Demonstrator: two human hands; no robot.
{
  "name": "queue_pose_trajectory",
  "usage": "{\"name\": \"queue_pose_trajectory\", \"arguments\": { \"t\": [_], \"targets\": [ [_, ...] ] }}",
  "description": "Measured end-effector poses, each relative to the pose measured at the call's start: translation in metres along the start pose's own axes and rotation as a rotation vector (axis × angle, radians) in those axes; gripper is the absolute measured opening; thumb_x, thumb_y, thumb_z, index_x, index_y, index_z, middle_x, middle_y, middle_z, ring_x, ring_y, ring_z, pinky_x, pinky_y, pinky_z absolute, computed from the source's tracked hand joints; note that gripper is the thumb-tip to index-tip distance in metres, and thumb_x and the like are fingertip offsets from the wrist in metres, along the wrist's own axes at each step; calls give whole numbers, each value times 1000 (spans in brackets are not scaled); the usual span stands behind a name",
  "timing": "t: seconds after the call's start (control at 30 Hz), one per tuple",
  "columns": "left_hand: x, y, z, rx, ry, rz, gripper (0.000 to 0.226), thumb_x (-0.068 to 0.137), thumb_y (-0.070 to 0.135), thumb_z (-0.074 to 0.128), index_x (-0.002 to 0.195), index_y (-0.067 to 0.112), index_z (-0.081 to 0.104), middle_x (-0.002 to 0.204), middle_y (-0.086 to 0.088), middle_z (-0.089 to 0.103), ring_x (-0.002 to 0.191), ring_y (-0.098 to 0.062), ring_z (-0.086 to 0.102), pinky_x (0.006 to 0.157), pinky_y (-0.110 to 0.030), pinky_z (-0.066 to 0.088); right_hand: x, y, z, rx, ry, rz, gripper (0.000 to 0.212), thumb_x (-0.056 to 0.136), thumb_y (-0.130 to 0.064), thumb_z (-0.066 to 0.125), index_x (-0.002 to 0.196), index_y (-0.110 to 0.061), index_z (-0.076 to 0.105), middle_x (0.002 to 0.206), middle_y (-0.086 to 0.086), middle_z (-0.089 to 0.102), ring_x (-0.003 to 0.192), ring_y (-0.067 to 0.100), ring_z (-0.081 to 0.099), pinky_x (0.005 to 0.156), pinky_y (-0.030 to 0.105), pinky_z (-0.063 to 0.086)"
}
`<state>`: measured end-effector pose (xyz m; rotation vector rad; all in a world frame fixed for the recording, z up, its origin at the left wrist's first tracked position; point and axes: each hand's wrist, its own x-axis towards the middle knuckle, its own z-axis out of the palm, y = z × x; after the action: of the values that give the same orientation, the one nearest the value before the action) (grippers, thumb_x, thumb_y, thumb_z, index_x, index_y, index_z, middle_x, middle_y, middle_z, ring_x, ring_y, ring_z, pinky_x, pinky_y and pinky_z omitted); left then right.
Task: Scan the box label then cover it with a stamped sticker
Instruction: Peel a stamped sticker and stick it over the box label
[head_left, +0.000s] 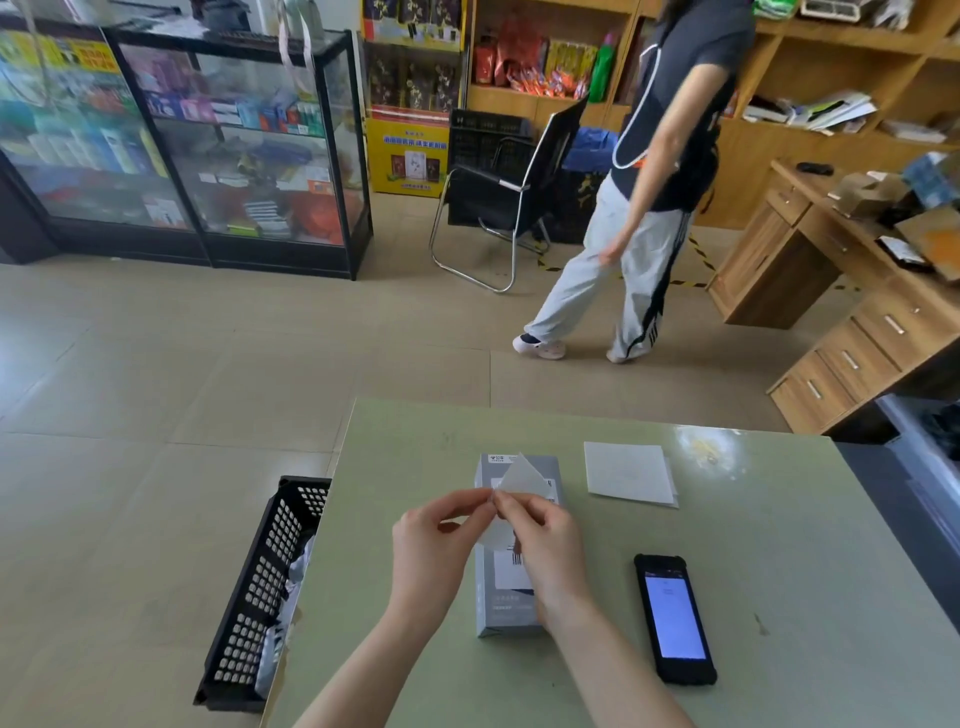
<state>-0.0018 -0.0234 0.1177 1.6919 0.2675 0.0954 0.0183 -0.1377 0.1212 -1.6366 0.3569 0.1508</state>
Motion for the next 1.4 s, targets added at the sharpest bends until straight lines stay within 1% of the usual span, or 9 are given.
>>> {"name": "queue_pose_trajectory", "arguments": {
  "t": [0.1, 0.27, 0.43, 0.63, 0.83, 0.97, 1.17, 1.23, 1.4],
  "targets": [
    [0, -1, 0, 4, 20, -5, 20, 80, 23, 73, 80, 43, 77, 80, 22, 76, 78, 5, 70, 66, -5, 47, -1, 0, 2, -34, -11, -7, 18, 87, -18, 62, 72, -14, 71, 51, -14, 59, 48, -3, 46, 50, 10, 37],
    [2, -3, -1, 0, 53, -65, 15, 79, 24, 73, 73, 37, 77, 74, 17, 76, 73, 2, 70, 61, -5, 47, -3, 4, 6, -191, 15, -110, 12, 88, -18, 63, 79, -11, 68, 89, 4, 63, 73, 12, 56, 68, 18, 44],
    [3, -5, -3, 2, 67, -110, 15, 77, 20, 73, 68, 31, 77, 71, 14, 76, 71, 2, 70, 61, -6, 47, -8, 7, 6, -284, 24, -227, 17, 87, -17, 63, 71, -19, 63, 87, 2, 56, 70, 11, 53, 66, 17, 42],
    [-2, -5, -3, 74, 112, -107, 18, 79, 13, 66, 73, 27, 76, 67, 16, 75, 69, 3, 70, 65, -17, 52, -14, 14, 7, -373, 32, -309, 16, 86, -16, 65, 72, -7, 65, 84, 3, 54, 73, 15, 55, 66, 17, 42],
    [-6, -11, -4, 69, 113, -100, 26, 79, 11, 65, 88, 35, 65, 65, 9, 75, 55, -1, 61, 53, -6, 42, -16, 19, 7, -281, 44, -199, 11, 83, -12, 64, 72, -9, 65, 88, 4, 57, 69, 16, 61, 68, 26, 52],
    [-6, -14, -8, 88, 114, -42, 25, 82, 11, 65, 87, 35, 61, 67, 6, 74, 46, -3, 50, 46, -9, 39, -15, 19, 1, -319, 61, -200, 15, 86, -14, 60, 72, -16, 60, 90, 3, 58, 72, 11, 58, 66, 16, 46],
    [-10, -15, -8, 7, -1, -30, 19, 90, 10, 59, 92, 28, 65, 82, 13, 76, 76, -6, 72, 65, -12, 52, -15, 20, 0, -400, -21, -338, 14, 88, -23, 62, 80, -12, 64, 101, -4, 55, 97, 5, 56, 81, 21, 46],
    [-9, -15, -8, -61, -9, -59, 17, 90, 11, 60, 91, 27, 66, 82, 6, 78, 78, -13, 74, 68, -22, 57, -17, 20, 1, -404, -39, -371, 14, 89, -25, 60, 80, -14, 64, 104, -7, 55, 101, 2, 54, 84, 20, 45],
    [-6, -19, -12, -66, 11, -84, 19, 81, 12, 74, 91, 25, 65, 76, 3, 78, 73, -12, 74, 70, -25, 60, -17, 25, 1, -432, -35, -403, 14, 92, -22, 57, 81, -13, 62, 103, -10, 58, 101, -4, 53, 82, 16, 44]
  ]
}}
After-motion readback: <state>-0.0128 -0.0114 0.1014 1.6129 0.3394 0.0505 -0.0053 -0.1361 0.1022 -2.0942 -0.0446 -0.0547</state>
